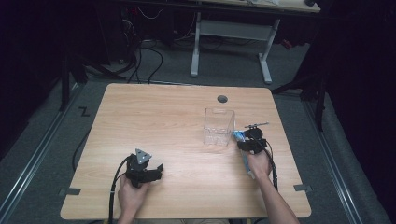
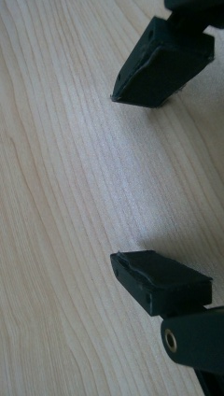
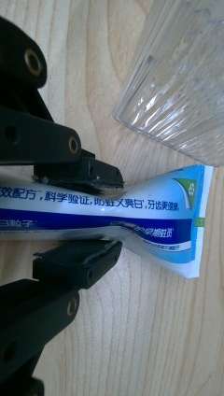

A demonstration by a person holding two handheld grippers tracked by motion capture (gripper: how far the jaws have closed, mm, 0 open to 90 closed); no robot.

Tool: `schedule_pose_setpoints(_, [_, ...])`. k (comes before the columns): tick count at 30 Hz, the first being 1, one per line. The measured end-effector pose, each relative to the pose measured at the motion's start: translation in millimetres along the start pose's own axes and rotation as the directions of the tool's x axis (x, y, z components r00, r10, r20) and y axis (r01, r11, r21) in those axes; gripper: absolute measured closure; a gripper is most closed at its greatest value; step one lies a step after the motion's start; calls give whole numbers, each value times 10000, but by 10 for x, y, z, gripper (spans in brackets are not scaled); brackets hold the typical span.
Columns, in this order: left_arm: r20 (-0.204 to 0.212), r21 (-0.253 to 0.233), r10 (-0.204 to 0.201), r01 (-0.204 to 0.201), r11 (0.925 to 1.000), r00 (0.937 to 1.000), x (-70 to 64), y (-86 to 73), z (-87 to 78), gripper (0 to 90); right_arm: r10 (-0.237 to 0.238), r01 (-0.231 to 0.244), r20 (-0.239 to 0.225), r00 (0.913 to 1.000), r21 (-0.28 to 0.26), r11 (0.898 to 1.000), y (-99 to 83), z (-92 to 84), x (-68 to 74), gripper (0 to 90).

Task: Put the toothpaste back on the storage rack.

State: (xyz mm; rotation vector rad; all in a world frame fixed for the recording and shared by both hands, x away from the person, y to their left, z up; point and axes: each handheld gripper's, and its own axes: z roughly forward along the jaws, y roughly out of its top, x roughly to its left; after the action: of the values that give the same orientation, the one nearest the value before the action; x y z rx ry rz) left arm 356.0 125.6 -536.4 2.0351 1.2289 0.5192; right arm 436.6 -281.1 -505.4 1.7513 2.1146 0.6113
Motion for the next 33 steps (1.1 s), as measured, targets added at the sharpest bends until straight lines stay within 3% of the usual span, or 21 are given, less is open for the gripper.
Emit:
schedule_pose_setpoints(5, [0, -1, 1, -1, 10000, 10000, 0, 0, 0, 193, -108, 109, -76, 9999, 55, 9999, 11, -9, -3, 663])
schedule_pose_setpoints(16, [-1, -2, -1, 1, 10000, 10000, 0, 0, 0, 193, 445, -463, -881, 9951, -181, 9988, -11, -122, -147, 711])
schedule_pose_setpoints(25, [2, -1, 0, 0, 10000, 10000, 0, 0, 0, 192, 390, -479, -1222, 9917, -706, 9964, -38, -420, -294, 717])
schedule_pose_setpoints(33, [1, -2, 0, 0, 10000, 10000, 0, 0, 0, 193, -69, -103, -1303, 9915, -1303, 9914, -35, -689, -321, 729])
